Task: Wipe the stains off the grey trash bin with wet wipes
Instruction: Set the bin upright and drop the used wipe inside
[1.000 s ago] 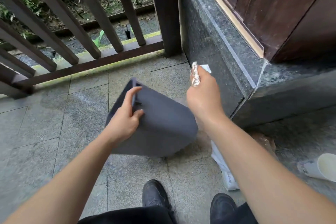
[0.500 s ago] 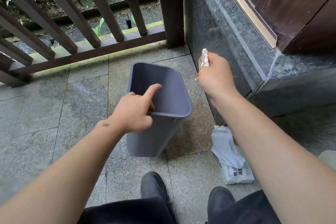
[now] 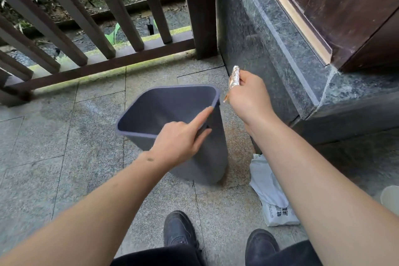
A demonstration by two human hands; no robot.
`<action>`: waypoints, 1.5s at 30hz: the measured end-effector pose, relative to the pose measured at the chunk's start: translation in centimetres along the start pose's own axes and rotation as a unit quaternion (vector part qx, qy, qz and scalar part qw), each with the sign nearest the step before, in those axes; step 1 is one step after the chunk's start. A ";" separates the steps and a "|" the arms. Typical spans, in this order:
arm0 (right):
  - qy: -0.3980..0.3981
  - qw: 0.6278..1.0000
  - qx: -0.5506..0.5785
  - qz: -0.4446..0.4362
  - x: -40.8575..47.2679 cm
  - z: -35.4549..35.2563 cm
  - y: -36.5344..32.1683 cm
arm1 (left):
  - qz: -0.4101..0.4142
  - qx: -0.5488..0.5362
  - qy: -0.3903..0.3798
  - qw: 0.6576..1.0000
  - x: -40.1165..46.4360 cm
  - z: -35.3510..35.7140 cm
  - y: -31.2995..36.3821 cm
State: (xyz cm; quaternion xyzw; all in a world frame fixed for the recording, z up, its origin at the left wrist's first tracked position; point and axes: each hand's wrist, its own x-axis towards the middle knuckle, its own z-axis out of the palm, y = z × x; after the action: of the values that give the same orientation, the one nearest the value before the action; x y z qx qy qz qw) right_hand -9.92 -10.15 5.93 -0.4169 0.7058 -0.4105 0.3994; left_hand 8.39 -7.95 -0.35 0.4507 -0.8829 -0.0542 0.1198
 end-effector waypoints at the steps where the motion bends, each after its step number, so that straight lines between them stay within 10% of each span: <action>1: 0.003 1.000 0.000 0.000 0.1 -0.1 0.1 | -0.004 -0.015 -0.006 1.000 0.3 -0.1 0.0; 13: -0.004 1.000 0.015 0.023 0.0 -0.3 0.6 | -0.138 -0.230 -0.212 0.940 -0.6 -2.4 -2.7; 19: -0.006 1.000 0.007 0.026 -0.2 -0.2 0.4 | -0.187 -0.152 -0.174 0.955 -2.5 -4.3 -6.0; 26: -0.011 0.999 0.029 0.036 -0.2 0.5 0.4 | -0.278 -0.317 -0.262 0.868 -3.4 -3.9 -7.1; 37: -0.004 0.999 0.030 0.041 0.3 0.6 0.9 | -0.375 -0.320 -0.225 0.840 -6.6 -1.0 -7.8; 45: -0.018 0.999 0.016 0.036 0.0 1.0 0.6 | -0.150 -0.295 -0.403 0.853 -6.9 -0.6 0.0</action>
State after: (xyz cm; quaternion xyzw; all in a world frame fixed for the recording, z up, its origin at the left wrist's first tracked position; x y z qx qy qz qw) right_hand -9.19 -10.21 5.06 -0.3926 0.7060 -0.3995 0.4333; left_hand 12.45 -2.36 -0.86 0.4599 -0.7183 -0.5059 -0.1288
